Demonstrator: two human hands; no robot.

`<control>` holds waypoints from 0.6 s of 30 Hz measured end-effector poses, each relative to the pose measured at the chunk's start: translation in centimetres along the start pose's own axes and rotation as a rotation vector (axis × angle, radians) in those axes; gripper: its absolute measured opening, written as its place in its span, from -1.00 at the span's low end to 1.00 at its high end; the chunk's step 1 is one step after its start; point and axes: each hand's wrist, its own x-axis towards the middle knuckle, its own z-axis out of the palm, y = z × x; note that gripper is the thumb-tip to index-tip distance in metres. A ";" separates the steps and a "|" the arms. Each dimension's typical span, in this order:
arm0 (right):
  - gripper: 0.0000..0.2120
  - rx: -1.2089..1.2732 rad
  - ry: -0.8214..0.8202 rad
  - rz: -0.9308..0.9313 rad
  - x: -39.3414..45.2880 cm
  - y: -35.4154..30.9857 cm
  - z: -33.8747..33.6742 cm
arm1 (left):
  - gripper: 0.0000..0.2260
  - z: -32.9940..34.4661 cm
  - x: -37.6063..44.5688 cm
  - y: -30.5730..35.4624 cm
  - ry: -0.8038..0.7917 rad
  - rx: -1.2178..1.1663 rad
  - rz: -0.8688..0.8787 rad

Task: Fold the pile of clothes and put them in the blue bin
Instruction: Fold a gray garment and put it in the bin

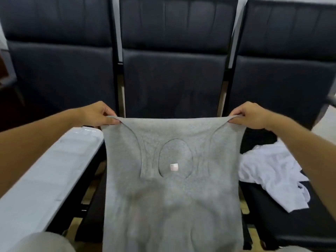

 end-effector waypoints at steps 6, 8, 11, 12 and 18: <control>-0.83 0.044 0.294 0.062 7.2 3.3 5.0 | -0.86 3.7 7.4 -1.9 0.267 -0.083 -0.049; -0.82 0.057 0.408 0.062 8.9 3.4 5.0 | -0.83 3.7 8.9 -1.8 0.336 -0.120 -0.041; -0.84 0.062 0.418 0.037 10.5 3.6 4.3 | -0.83 3.2 9.8 -1.6 0.424 -0.114 0.013; -0.85 0.051 0.405 0.030 10.7 3.5 4.1 | -0.84 3.1 9.9 -1.7 0.436 -0.118 0.039; -0.85 0.046 0.361 -0.129 6.1 2.8 5.5 | -0.81 5.5 5.3 -2.7 0.295 -0.153 0.271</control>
